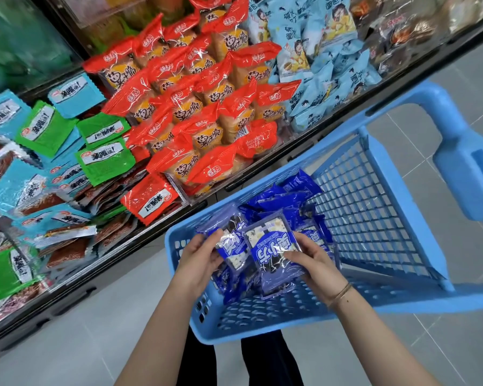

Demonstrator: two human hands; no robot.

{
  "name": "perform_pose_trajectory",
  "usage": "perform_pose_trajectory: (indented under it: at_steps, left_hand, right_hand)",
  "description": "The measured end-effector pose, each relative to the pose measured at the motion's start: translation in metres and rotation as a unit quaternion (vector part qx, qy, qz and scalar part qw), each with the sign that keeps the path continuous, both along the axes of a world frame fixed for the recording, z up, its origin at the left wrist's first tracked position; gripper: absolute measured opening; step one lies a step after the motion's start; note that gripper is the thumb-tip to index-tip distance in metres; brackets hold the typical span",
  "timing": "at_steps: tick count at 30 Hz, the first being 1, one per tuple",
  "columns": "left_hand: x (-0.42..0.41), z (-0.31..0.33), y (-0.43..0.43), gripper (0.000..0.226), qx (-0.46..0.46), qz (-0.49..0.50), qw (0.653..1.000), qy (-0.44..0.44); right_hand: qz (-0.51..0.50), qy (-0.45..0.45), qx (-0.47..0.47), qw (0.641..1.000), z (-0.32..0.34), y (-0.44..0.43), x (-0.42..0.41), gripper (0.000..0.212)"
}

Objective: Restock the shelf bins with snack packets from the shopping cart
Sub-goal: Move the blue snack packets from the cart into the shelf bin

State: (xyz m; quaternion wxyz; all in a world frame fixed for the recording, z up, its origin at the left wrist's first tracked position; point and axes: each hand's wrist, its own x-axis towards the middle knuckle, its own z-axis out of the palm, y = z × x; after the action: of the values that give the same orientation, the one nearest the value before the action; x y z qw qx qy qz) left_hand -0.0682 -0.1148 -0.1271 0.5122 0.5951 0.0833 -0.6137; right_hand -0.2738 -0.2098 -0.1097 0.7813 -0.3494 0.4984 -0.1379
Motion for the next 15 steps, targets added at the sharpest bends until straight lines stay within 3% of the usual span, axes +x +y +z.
perform_pose_trajectory:
  at_steps: [4,6,8,10,12,13,15]
  left_hand:
    - [-0.006,0.000,0.001,0.045,0.025,0.011,1.000,0.010]
    - [-0.007,0.001,0.000,0.054,0.045,0.017,0.999,-0.014]
    - [-0.013,0.001,0.000,0.065,0.046,-0.046,0.996,-0.057]
    - [-0.023,0.006,-0.001,0.051,0.033,-0.161,0.980,-0.111]
    - [-0.037,0.007,-0.006,0.019,0.023,-0.282,0.949,-0.141]
    - [-0.044,0.007,-0.007,0.020,0.022,-0.322,0.933,-0.156]
    - [-0.051,0.008,-0.007,0.049,0.045,-0.327,0.935,-0.133]
  right_hand:
    - [0.035,-0.011,-0.002,0.999,0.005,0.003,-0.003,0.033]
    - [0.148,0.024,-0.057,0.987,0.012,-0.003,-0.007,0.036]
    - [0.336,0.090,-0.147,0.926,0.019,-0.010,-0.007,0.037]
    - [0.423,0.146,-0.230,0.864,0.021,-0.011,-0.001,0.036]
    - [0.368,0.169,-0.303,0.863,0.021,-0.008,0.010,0.041]
    - [0.322,0.171,-0.330,0.871,0.020,-0.005,0.014,0.043]
    - [0.255,0.167,-0.362,0.881,0.017,-0.001,0.020,0.048]
